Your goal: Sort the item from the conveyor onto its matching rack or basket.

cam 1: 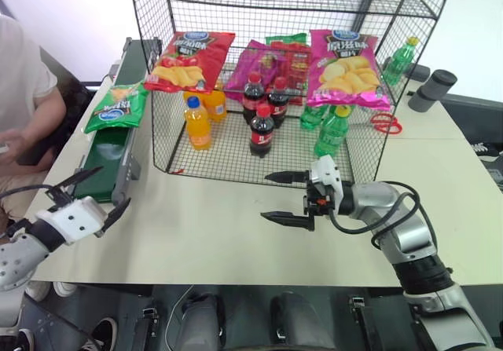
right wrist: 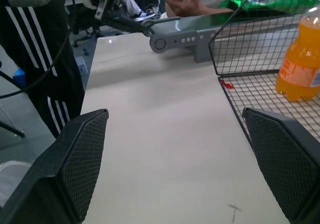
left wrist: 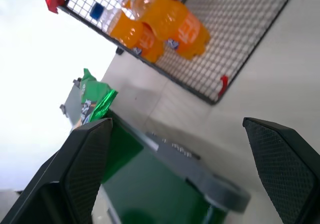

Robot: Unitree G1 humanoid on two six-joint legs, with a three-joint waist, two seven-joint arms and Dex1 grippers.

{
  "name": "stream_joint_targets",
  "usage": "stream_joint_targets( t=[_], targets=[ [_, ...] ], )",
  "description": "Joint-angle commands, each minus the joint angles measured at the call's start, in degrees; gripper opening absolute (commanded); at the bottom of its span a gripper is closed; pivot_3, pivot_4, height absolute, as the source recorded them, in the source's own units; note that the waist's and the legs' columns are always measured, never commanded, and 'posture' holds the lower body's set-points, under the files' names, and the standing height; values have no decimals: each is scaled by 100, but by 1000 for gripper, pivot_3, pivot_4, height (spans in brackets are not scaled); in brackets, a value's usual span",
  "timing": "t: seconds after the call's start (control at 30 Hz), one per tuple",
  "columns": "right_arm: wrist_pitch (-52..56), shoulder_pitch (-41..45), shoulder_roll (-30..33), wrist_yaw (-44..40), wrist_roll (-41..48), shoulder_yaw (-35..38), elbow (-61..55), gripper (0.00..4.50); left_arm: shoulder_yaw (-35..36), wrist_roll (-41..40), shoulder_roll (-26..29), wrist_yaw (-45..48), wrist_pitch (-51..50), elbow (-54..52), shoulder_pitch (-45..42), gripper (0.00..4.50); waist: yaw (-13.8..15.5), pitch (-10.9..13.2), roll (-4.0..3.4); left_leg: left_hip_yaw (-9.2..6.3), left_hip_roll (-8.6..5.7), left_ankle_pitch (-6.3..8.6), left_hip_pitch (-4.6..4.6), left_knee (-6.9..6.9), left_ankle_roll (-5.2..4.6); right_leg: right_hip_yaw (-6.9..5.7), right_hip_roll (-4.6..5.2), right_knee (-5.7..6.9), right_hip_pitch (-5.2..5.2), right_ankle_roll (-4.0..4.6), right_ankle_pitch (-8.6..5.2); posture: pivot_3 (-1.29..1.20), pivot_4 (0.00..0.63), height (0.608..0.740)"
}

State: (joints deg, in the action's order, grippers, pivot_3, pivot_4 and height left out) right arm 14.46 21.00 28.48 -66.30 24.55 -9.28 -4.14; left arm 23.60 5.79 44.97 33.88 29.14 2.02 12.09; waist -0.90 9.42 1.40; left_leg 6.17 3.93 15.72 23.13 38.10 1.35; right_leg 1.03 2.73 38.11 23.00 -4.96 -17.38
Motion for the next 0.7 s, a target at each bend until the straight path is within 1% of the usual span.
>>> stream_joint_targets(
  t=[0.03,0.17,0.23,0.37,0.47,0.63,0.7],
  targets=[
    [-77,108,-63,-11,10,14,-43,4491,179,280,127,-331,357,118,139,4500,0,0,0,1,1,0,1,0,0,0,1,0,2,0,0,0,150,740],
    [-101,105,-84,-49,-29,-42,-53,4491,302,442,270,-555,525,357,292,4500,-2,0,0,2,3,0,8,0,0,0,3,2,10,0,0,0,150,740],
    [-142,108,-82,-63,-81,-59,-12,4491,353,502,214,-733,580,294,418,4500,-4,0,0,2,4,0,10,0,-1,0,4,2,12,0,0,0,150,740],
    [-194,90,-144,-29,-127,-103,36,4491,433,867,168,-1104,773,162,720,4500,-15,0,0,4,5,1,11,-1,-1,1,6,2,14,0,0,0,150,740],
    [-197,92,-211,-29,-139,-147,10,4491,514,1108,249,-1344,808,234,865,4500,-11,0,0,4,7,0,11,-1,-1,0,4,3,15,0,0,0,150,740],
    [-288,200,-319,-26,-220,-168,140,4491,504,1441,382,-1688,780,568,929,4500,-11,-1,0,7,6,1,11,-1,-1,0,4,4,16,1,0,0,150,740],
    [-169,208,-359,-21,-142,-185,76,4491,500,1597,411,-1878,703,635,863,4500,-11,0,0,9,6,0,11,-1,-1,0,5,4,17,1,0,0,150,740]
  ],
)
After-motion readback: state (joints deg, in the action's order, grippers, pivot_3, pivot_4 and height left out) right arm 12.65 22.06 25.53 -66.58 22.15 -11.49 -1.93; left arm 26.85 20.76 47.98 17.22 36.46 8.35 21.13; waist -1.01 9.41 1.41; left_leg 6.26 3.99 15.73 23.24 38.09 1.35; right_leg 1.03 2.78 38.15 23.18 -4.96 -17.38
